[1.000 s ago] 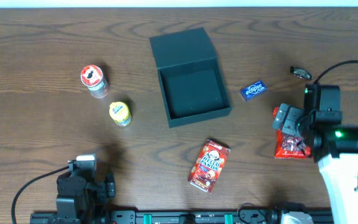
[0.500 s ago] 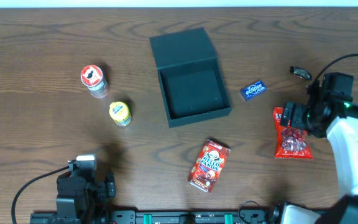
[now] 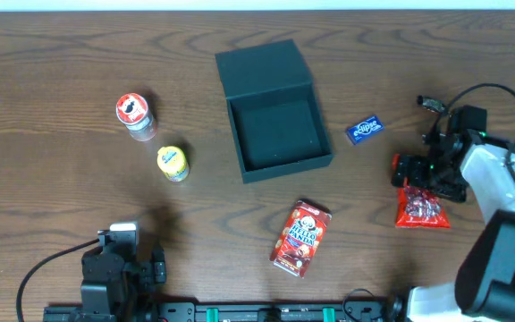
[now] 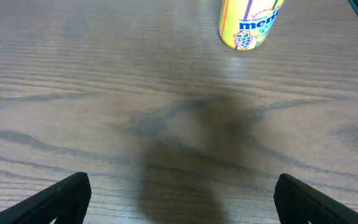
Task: Pack container
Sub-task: 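Reach the right gripper to the red Hacks bag and grasp its top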
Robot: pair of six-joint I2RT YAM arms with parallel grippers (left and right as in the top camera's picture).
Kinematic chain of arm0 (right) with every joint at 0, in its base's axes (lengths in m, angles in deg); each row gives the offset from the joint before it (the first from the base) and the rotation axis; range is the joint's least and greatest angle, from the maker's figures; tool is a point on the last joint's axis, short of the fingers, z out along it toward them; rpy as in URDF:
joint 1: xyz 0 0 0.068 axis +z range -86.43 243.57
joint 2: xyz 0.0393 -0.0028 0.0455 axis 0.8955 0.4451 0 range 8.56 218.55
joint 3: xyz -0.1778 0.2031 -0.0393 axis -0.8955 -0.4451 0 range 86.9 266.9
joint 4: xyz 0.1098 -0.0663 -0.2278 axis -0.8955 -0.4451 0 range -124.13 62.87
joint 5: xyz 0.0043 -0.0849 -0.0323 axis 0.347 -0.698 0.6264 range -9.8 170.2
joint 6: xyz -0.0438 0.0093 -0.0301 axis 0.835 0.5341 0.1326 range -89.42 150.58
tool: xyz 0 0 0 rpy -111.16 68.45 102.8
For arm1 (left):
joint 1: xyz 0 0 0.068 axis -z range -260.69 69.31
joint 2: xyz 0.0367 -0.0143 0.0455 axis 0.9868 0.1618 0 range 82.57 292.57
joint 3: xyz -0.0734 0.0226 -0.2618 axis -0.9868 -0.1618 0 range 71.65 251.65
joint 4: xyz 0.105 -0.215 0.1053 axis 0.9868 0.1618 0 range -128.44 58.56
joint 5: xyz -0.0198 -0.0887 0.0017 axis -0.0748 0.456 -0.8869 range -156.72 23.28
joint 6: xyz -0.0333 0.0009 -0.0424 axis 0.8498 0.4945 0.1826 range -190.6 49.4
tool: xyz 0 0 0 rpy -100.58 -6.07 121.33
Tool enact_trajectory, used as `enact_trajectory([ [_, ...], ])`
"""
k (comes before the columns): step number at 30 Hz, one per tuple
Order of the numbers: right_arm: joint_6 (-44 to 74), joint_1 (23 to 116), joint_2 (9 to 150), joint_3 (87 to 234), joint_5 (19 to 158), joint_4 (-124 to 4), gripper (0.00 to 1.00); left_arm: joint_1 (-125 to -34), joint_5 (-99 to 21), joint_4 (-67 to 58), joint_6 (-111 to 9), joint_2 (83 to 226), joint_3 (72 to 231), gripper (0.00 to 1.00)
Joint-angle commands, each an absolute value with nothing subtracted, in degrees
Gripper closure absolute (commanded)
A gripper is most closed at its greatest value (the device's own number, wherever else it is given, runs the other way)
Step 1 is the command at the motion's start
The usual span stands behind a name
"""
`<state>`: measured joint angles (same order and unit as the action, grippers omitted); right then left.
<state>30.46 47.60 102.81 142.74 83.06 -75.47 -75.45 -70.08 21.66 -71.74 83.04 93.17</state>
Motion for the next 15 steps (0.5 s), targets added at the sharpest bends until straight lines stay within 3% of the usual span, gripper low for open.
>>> enact_trajectory([
  [1,31.49,47.25,104.54,143.3,83.49,-75.21,0.01,-75.85,-69.4,23.17,-71.48,82.78,91.53,0.05],
  [8,31.12,47.25,106.42,143.28,83.47,-75.16,0.01,-75.85,-69.4,23.17,-71.48,82.78,91.53,0.05],
  [15,31.03,47.25,106.44,143.28,83.45,-75.14,0.25,-75.85,-69.4,23.17,-71.48,82.78,91.53,0.05],
])
